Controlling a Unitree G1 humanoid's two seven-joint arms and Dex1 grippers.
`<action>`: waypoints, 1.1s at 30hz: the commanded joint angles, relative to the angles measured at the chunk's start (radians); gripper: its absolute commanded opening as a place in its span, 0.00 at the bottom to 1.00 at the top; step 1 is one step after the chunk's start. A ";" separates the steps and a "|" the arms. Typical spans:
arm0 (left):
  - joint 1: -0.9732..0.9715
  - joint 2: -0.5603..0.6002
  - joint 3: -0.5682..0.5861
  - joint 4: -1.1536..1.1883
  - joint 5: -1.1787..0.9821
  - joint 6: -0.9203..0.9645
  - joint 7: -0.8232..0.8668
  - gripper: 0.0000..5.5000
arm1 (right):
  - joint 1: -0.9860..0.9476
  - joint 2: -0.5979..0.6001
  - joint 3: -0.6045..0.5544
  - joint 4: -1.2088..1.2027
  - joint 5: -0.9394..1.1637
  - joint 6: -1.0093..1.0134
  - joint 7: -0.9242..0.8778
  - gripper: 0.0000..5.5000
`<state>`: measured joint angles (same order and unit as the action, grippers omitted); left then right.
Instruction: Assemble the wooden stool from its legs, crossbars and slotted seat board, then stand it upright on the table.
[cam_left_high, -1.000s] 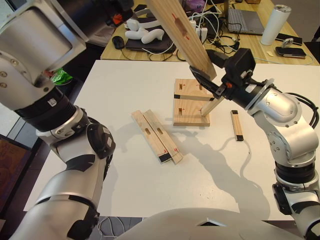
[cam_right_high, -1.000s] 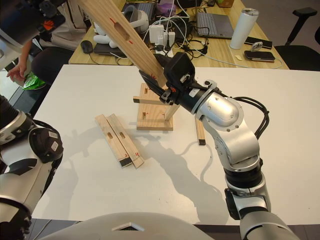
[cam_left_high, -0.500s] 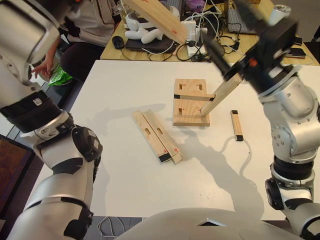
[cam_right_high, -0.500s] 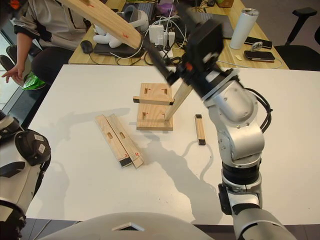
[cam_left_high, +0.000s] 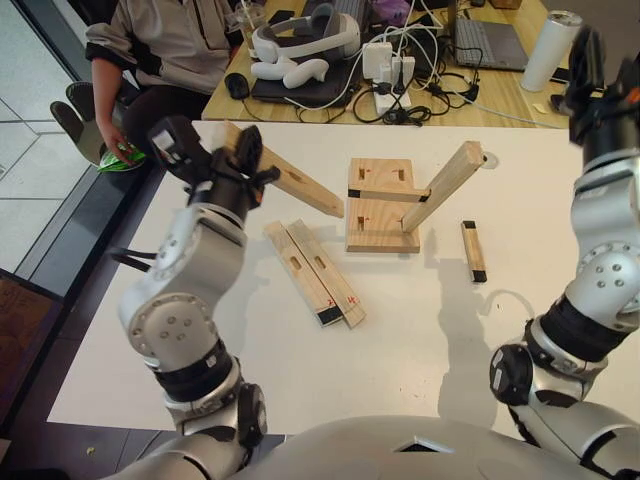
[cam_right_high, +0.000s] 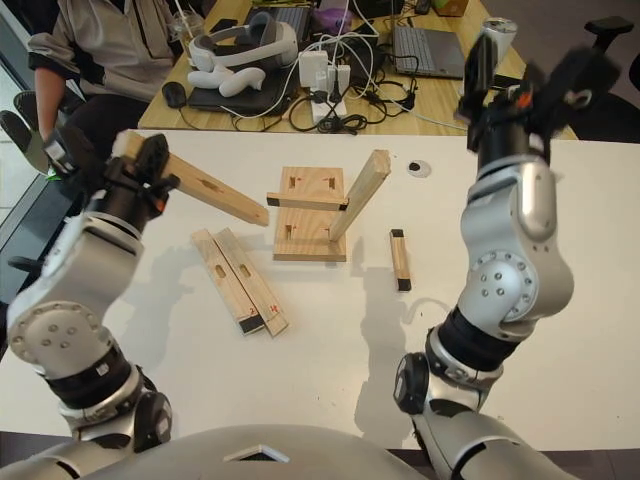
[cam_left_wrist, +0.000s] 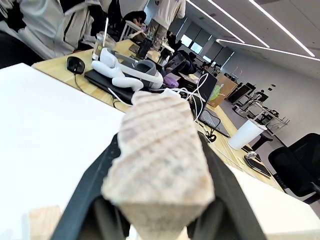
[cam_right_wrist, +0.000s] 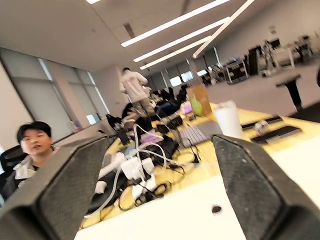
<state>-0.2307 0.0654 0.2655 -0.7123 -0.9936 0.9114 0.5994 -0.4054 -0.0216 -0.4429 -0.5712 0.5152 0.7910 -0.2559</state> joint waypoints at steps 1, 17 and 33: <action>0.058 -0.049 -0.024 -0.016 0.013 -0.026 0.033 0.19 | 0.078 0.099 -0.155 0.027 0.085 0.004 -0.126 0.70; 0.012 -0.091 -0.048 0.161 0.136 -0.151 -0.078 0.19 | 0.159 0.149 -0.090 0.056 0.315 -0.024 -0.204 0.70; 0.000 -0.025 -0.092 0.189 0.252 -0.110 -0.214 0.19 | 0.678 -0.268 0.270 -0.344 0.283 -0.062 0.411 0.70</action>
<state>-0.2397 0.0340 0.1674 -0.5171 -0.7467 0.7731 0.3819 0.2087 -0.2446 -0.2304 -0.8571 0.8402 0.7564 0.0984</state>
